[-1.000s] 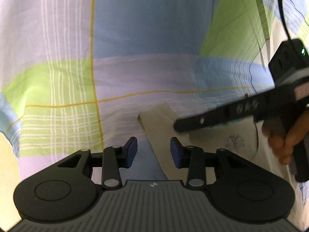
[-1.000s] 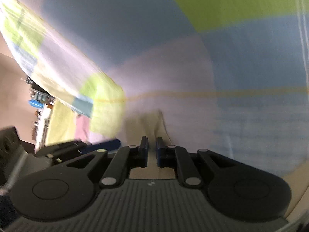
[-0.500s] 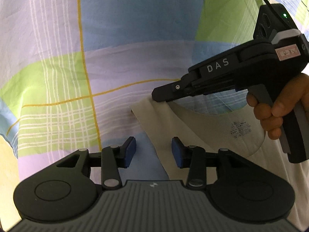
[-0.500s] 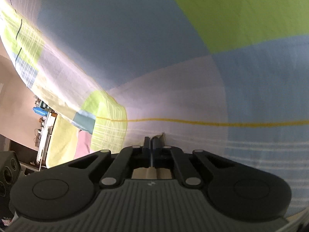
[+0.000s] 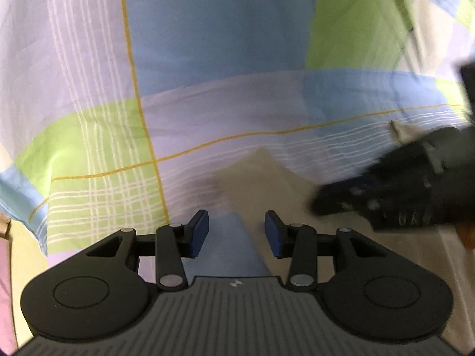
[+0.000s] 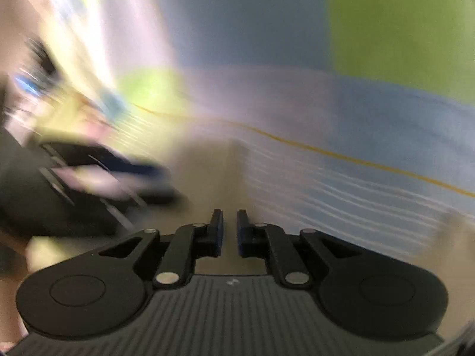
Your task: Fold clothes
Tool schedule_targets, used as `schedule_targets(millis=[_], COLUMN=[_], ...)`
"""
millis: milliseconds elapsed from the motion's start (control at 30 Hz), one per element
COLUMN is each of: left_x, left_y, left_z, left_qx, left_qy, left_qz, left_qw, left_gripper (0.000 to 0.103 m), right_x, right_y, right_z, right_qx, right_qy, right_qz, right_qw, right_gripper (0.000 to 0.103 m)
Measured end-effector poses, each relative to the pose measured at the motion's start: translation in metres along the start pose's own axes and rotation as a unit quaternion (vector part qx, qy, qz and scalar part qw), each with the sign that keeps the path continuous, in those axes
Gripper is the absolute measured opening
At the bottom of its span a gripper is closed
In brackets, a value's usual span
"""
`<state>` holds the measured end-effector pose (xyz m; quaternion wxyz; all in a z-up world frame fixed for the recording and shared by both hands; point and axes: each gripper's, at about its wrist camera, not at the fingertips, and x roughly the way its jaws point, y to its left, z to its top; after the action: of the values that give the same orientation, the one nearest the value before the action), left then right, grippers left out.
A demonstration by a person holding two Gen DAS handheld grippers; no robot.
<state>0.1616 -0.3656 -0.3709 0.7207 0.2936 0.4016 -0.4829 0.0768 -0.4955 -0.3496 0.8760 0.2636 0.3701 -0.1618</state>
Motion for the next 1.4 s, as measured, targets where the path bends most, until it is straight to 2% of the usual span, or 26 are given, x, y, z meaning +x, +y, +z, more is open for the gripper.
schedule_targets(millis=[67, 133, 200, 300, 333, 367, 400, 433, 467, 500, 533, 567, 633, 733, 800, 833, 867, 933, 967, 1033, 1067, 1100, 1167, 1233, 1300, 1400], left_x=[-0.006, -0.019, -0.037, -0.057, -0.06, -0.055, -0.047, -0.043, -0.041, -0.045, -0.05, -0.058, -0.058, -0.092, -0.106, -0.11, -0.111, -0.112, -0.113, -0.125, -0.138, -0.145, -0.161, -0.156, -0.164, -0.176], left_y=[0.006, 0.008, 0.001, -0.021, -0.029, -0.034, -0.037, -0.035, -0.031, -0.024, -0.016, -0.007, -0.01, -0.024, -0.06, -0.074, -0.086, -0.108, -0.108, -0.104, -0.104, -0.105, -0.121, -0.139, -0.146, -0.168], left_z=[0.0, -0.006, -0.013, -0.014, -0.026, -0.034, -0.04, -0.043, -0.046, -0.042, -0.039, -0.035, -0.034, -0.059, -0.087, -0.099, -0.117, -0.152, -0.172, -0.195, -0.206, -0.211, -0.223, -0.226, -0.23, -0.217], left_qx=[-0.004, -0.004, 0.009, 0.025, 0.041, 0.059, 0.073, 0.08, 0.083, 0.068, 0.05, 0.025, 0.003, -0.009, 0.033, 0.051, 0.061, 0.075, 0.052, 0.0, -0.028, -0.036, -0.037, -0.037, -0.047, -0.036], left_qy=[-0.007, -0.011, -0.011, -0.013, -0.004, 0.01, 0.021, 0.022, 0.02, 0.014, 0.006, -0.006, -0.015, -0.015, -0.007, -0.002, 0.01, 0.036, 0.055, 0.066, 0.065, 0.063, 0.054, 0.049, 0.037, 0.009], left_qz=[-0.003, -0.008, -0.031, -0.076, -0.098, -0.098, -0.08, -0.06, -0.041, -0.03, -0.014, 0.02, 0.05, 0.015, -0.018, -0.025, -0.013, 0.013, 0.037, 0.056, 0.059, 0.059, 0.067, 0.058, 0.035, -0.041], left_qw=[1.0, 0.9999, 0.9994, 0.9967, 0.9944, 0.9935, 0.9938, 0.9948, 0.9955, 0.9971, 0.9986, 0.9995, 0.9986, 0.9997, 0.9993, 0.9984, 0.998, 0.9965, 0.9965, 0.9962, 0.9958, 0.9956, 0.9956, 0.9964, 0.9976, 0.9985], left_gripper=[0.048, 0.048, 0.048, 0.05, 0.051, 0.053, 0.053, 0.053, 0.053, 0.053, 0.052, 0.048, 0.047, 0.047, 0.052, 0.053, 0.053, 0.053, 0.052, 0.051, 0.05, 0.05, 0.05, 0.05, 0.05, 0.052], right_x=[-0.029, -0.063, -0.085, -0.096, -0.097, -0.097, -0.098, -0.098, -0.098, -0.105, -0.12, -0.132, -0.159, -0.18, -0.18, -0.178, -0.177, -0.195, -0.205, -0.23, -0.241, -0.252, -0.266, -0.266, -0.255, -0.217], right_y=[-0.015, -0.034, -0.049, -0.054, -0.057, -0.061, -0.064, -0.068, -0.07, -0.076, -0.085, -0.088, -0.076, -0.042, -0.02, -0.011, -0.007, -0.017, -0.022, -0.035, -0.04, -0.043, -0.047, -0.052, -0.062, -0.09], right_z=[-0.005, -0.013, -0.024, -0.049, -0.058, -0.064, -0.066, -0.068, -0.068, -0.065, -0.063, -0.063, -0.073, -0.107, -0.139, -0.161, -0.177, -0.204, -0.211, -0.222, -0.224, -0.225, -0.219, -0.206, -0.19, -0.169], right_qx=[0.046, 0.06, 0.039, 0.0, -0.017, -0.029, -0.033, -0.036, -0.035, -0.014, 0.013, 0.024, 0.02, -0.042, -0.083, -0.103, -0.117, -0.09, -0.064, -0.007, 0.011, 0.023, 0.028, 0.038, 0.06, 0.13], right_qy=[-0.051, -0.07, -0.04, 0.029, 0.054, 0.056, 0.043, 0.03, 0.021, 0.008, -0.013, -0.028, -0.059, -0.034, 0.005, 0.033, 0.048, 0.028, 0.019, 0.013, 0.002, -0.016, -0.042, -0.057, -0.059, -0.048], right_qz=[-0.037, -0.054, -0.04, 0.02, 0.018, -0.016, -0.059, -0.102, -0.131, -0.179, -0.236, -0.249, -0.222, -0.155, -0.135, -0.151, -0.17, -0.222, -0.231, -0.234, -0.221, -0.201, -0.168, -0.134, -0.119, -0.094], right_qw=[0.997, 0.994, 0.998, 0.999, 0.998, 0.998, 0.997, 0.994, 0.991, 0.984, 0.972, 0.968, 0.973, 0.986, 0.987, 0.983, 0.977, 0.97, 0.971, 0.972, 0.975, 0.979, 0.984, 0.989, 0.989, 0.986], right_gripper=[0.021, 0.025, 0.025, 0.022, 0.021, 0.017, 0.004, 0.001, 0.006, 0.013, 0.013, 0.013, 0.014, 0.014, 0.016, 0.016, 0.017, 0.028, 0.033, 0.032, 0.032, 0.032, 0.032, 0.032, 0.032, 0.032])
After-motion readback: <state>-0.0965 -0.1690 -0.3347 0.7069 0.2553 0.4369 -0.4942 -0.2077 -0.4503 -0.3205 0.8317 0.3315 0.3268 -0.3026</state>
